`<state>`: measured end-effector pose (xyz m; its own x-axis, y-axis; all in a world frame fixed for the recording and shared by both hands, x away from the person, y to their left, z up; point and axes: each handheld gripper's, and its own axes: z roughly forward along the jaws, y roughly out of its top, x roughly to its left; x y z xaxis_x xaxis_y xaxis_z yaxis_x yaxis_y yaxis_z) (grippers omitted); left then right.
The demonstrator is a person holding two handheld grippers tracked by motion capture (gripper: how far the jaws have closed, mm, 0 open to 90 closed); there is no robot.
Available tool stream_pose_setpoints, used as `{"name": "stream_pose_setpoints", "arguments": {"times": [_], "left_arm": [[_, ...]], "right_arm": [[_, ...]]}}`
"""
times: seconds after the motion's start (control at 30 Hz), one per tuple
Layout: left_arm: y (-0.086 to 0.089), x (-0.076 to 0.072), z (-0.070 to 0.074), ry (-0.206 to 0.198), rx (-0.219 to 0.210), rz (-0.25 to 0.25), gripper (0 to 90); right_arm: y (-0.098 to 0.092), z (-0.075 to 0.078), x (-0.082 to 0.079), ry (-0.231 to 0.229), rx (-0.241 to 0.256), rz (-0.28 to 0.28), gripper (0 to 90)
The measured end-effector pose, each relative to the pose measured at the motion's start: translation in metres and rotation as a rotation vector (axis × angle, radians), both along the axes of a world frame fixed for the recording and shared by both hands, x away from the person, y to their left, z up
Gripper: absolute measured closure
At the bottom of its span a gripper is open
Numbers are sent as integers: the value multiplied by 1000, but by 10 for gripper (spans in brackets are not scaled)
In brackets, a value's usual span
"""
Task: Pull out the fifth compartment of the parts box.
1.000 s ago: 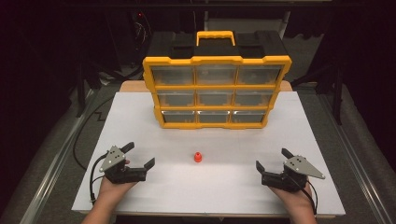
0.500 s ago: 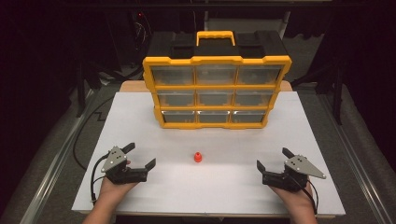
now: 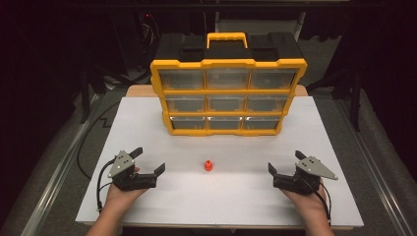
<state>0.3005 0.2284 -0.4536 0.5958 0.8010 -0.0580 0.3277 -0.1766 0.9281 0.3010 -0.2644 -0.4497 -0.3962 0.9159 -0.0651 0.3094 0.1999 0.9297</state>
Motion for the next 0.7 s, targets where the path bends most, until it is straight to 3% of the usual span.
{"name": "stream_pose_setpoints", "arguments": {"times": [0.1,0.2,0.27,0.43,0.5,0.7], "left_arm": [[-1,2,3,18,-3,10,5],[-1,4,5,11,0,14,15],[-4,6,2,13,16,10,17],[-4,6,-3,19,-10,2,11],[-3,4,-2,0,4,-2,5],[3,1,-5,-1,-23,7,3]], "right_arm": [[3,2,8,5,-13,1,0],[6,1,18,16,-35,-1,0],[9,-1,27,19,-32,-3,0],[13,-4,43,14,-20,-8,0],[13,-5,50,29,-42,-13,0],[12,-4,56,34,-44,-17,0]]}}
